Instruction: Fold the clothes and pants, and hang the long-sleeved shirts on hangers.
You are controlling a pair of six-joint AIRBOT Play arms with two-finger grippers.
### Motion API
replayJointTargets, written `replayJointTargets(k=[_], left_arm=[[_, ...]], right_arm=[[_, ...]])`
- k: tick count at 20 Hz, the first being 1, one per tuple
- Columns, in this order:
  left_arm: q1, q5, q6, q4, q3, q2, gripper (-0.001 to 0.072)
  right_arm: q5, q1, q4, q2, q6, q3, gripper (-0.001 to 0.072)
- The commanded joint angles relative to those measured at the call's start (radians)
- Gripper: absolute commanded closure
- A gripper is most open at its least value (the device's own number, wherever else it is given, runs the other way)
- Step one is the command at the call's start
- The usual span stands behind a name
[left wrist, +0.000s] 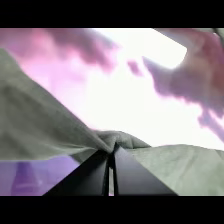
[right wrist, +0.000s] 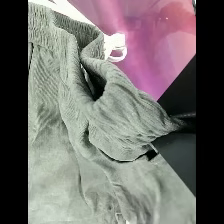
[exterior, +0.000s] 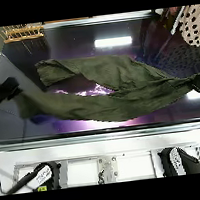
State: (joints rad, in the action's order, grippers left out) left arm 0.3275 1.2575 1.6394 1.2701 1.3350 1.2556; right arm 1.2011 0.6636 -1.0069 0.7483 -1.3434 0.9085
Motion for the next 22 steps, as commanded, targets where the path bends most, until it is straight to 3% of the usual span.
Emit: replayJointTargets(k=[1,2,3,4,5,7,15,20,22], left_arm=[[-0.114,-0.006,-0.003,0.064,0.331,0.403,0.0700],[-0.135,0.043,0.006,0.081,0.452,0.497,0.0646],[-0.151,0.102,0.018,0.102,0.581,0.584,0.0278],[-0.159,0.146,0.028,0.110,0.694,0.648,0.0050],[-0.161,0.170,0.027,0.110,0.772,0.679,0.0095],[-0.147,0.140,0.007,0.137,0.755,0.637,0.0095],[0.108,-0.119,0.037,0.165,-0.242,0.160,0.0094],[0.212,-0.286,0.027,-0.078,-0.504,0.092,0.0095],[0.201,-0.325,-0.027,-0.186,-0.510,0.121,0.0095]], right_arm=[[0.001,0.000,0.001,0.000,0.000,0.001,0.0661],[0.002,0.000,0.001,0.000,0.000,0.000,0.0661],[0.001,0.000,0.001,0.000,0.000,0.000,0.0661],[0.001,0.000,0.001,0.000,0.000,0.000,0.0661],[0.001,0.000,0.001,0.000,0.000,0.000,0.0661],[0.002,0.000,0.000,0.000,0.000,0.000,0.0661],[0.004,0.000,0.000,0.000,0.000,0.000,0.0661],[0.004,0.000,0.001,0.000,0.000,0.000,0.0661],[0.004,0.000,0.001,0.000,0.000,0.000,0.0661]])
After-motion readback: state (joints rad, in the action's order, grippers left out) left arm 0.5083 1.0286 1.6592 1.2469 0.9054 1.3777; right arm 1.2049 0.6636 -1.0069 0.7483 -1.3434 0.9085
